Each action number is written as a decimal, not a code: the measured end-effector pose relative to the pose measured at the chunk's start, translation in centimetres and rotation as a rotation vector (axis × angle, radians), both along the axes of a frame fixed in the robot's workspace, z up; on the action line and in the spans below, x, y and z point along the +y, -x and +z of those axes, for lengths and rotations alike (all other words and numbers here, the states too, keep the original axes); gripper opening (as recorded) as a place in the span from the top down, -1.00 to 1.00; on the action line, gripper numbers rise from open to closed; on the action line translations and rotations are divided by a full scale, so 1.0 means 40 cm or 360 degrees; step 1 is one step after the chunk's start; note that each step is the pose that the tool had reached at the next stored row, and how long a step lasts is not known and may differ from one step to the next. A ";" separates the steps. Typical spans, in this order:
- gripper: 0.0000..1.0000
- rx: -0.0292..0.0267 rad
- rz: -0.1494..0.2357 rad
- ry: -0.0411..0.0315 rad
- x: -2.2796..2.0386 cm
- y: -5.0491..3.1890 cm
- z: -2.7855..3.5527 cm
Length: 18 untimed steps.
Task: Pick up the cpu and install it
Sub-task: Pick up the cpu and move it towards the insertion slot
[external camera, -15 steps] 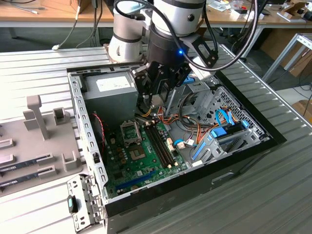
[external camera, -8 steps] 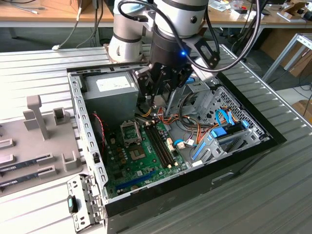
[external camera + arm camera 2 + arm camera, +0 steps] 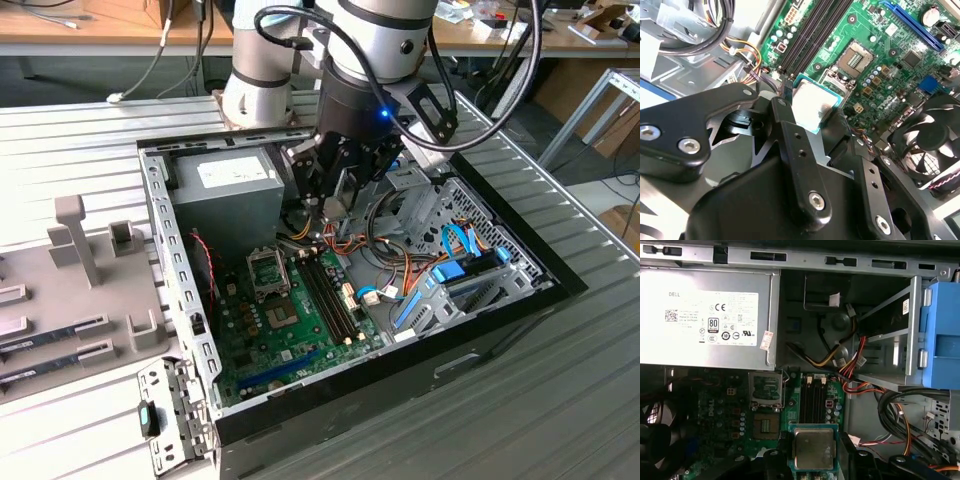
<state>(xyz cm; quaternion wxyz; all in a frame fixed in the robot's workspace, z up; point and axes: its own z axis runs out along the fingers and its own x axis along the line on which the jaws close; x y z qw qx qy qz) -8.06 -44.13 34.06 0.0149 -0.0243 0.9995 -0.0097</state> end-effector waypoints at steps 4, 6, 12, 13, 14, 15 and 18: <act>0.05 0.00000 0.0000 0.0002 0.000 -0.012 -0.005; 0.05 0.00000 0.0000 0.0002 0.000 -0.017 -0.008; 0.05 0.00000 0.0000 0.0006 0.000 -0.041 -0.018; 0.05 0.00002 0.0000 0.0006 0.000 -0.044 -0.019; 0.05 0.00000 0.0000 0.0006 0.000 -0.047 -0.022; 0.05 0.00001 0.0000 0.0007 0.000 -0.049 -0.023; 0.05 0.00000 0.0000 0.0008 0.000 -0.058 -0.031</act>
